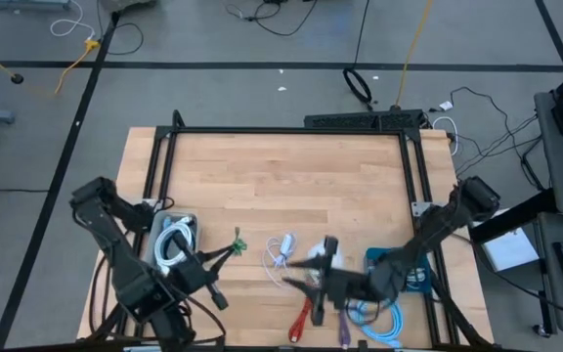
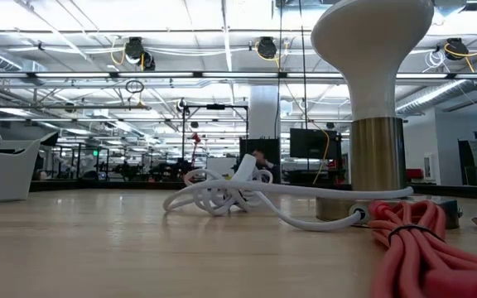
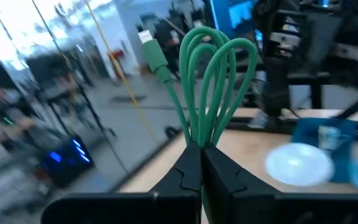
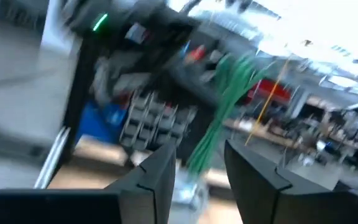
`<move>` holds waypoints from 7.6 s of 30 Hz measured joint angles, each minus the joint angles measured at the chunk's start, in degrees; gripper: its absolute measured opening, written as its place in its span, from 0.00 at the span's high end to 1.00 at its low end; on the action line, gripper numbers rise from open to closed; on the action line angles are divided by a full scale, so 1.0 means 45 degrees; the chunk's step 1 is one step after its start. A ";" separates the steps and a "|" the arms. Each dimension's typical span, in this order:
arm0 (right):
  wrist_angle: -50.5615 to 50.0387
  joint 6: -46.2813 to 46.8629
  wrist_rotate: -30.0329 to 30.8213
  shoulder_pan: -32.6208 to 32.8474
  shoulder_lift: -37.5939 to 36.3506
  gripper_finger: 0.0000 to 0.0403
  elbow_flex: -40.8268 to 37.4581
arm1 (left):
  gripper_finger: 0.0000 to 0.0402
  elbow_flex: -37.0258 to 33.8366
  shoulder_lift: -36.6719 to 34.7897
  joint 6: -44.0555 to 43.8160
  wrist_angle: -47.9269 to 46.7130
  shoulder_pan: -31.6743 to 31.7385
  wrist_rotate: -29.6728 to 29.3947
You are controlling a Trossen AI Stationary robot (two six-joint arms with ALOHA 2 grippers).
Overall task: Pick & Place USB Port
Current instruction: Put the green USB cable into the blue bin, then put the orange USB cable into the blue bin
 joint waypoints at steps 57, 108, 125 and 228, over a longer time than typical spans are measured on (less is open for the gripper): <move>-0.4365 0.1903 0.1187 -0.1154 -0.1574 0.98 0.0593 | 0.85 -0.2213 -0.1157 1.1572 0.9569 -0.0566 0.1090; -2.4112 1.9235 -0.8317 0.2183 -0.1070 0.99 -0.1705 | 0.83 -0.2835 -0.2694 0.1704 0.1224 -0.0536 0.4310; -2.3873 2.0450 -0.8267 0.1734 -0.1665 0.77 -0.1976 | 0.83 -0.2840 -0.2694 0.1578 0.1207 -0.0546 0.4310; -1.9702 0.6503 -1.0297 -0.0626 0.6783 0.69 0.7560 | 0.83 -0.3330 -0.2684 0.1369 0.1203 0.0586 0.6923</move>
